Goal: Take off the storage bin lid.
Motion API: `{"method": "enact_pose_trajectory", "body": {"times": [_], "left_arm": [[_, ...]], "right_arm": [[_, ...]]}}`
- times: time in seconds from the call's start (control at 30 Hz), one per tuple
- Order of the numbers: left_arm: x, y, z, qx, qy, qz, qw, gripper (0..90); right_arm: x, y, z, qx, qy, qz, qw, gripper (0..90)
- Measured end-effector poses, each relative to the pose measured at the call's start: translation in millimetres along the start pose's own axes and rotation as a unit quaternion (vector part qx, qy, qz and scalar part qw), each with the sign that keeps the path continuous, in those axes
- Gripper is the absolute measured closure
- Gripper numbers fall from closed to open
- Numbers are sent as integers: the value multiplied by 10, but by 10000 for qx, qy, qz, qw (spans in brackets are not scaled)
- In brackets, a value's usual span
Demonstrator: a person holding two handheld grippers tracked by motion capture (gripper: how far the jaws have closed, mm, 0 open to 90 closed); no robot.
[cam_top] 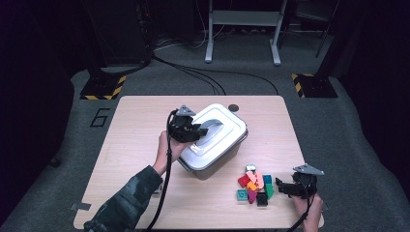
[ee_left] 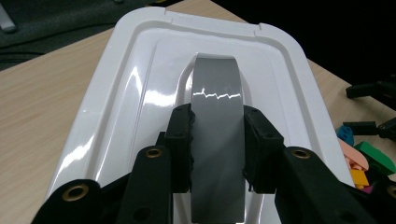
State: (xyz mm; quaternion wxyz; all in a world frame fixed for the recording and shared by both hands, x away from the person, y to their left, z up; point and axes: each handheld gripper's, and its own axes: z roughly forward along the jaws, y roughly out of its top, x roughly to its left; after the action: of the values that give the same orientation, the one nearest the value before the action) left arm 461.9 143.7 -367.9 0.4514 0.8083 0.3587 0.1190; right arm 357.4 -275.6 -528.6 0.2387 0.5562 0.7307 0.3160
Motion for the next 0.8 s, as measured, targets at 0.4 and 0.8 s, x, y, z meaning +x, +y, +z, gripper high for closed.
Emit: {"method": "enact_pose_trajectory", "body": {"times": [0.4,0.8], "left_arm": [[243,106,-389,-362,350,-78,9987,668],[593,126,-764,-584,792,-262,9948,668]], "right_arm": [[0,2,1,-15,-10,20,10000,53],[1,2,1,-19,-14,31,10000,55]]}}
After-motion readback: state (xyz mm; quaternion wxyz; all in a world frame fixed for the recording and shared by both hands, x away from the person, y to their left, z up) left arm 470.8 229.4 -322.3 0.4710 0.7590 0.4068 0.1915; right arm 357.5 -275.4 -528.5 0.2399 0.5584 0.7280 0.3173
